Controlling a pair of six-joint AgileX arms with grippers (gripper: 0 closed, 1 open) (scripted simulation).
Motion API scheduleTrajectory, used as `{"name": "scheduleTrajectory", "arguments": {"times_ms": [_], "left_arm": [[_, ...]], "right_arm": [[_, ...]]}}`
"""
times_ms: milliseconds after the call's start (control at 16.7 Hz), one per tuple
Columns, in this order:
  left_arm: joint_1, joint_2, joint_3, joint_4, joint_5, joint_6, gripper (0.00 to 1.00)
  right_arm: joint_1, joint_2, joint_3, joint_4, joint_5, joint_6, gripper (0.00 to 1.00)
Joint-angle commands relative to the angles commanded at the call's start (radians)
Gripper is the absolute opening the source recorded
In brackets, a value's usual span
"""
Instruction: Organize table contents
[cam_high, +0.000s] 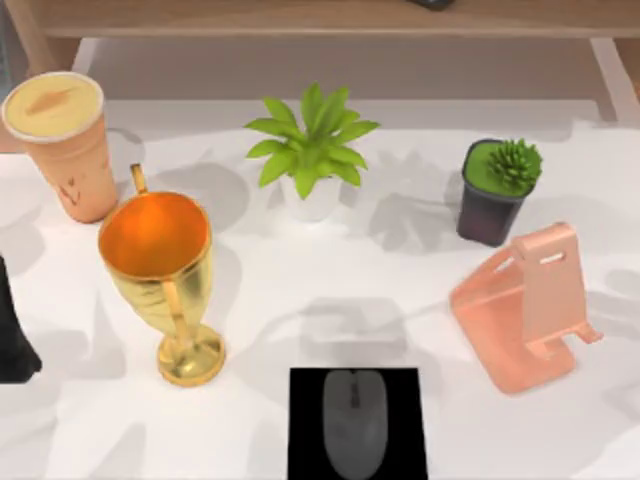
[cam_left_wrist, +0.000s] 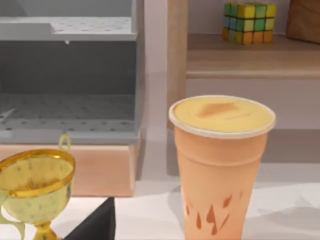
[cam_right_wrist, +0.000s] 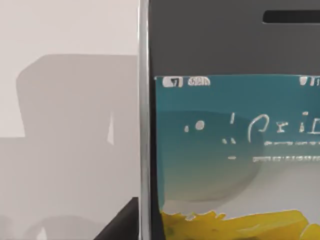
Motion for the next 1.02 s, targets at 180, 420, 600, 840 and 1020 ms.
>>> {"name": "scheduleTrajectory", "arguments": {"times_ms": [180,420,600,840,1020], "left_arm": [[0.0,0.0,0.0,0.0,0.0,0.0,1.0],[0.0,0.0,0.0,0.0,0.0,0.0,1.0],[0.0,0.0,0.0,0.0,0.0,0.0,1.0],[0.0,0.0,0.0,0.0,0.0,0.0,1.0],[0.0,0.0,0.0,0.0,0.0,0.0,1.0]], "right_arm": [[0.201,-0.206,-0.131,0.102,0.048,0.031,0.0],[0.52,-0.544,-0.326,0.257,0.115,0.077,0.0],[0.757,-0.784,-0.472,0.371,0.156,0.109,0.0],[0.943,-0.97,-0.618,0.479,0.194,0.138,0.0],[0.974,-1.0,-0.647,0.499,0.201,0.144,0.0]]}}
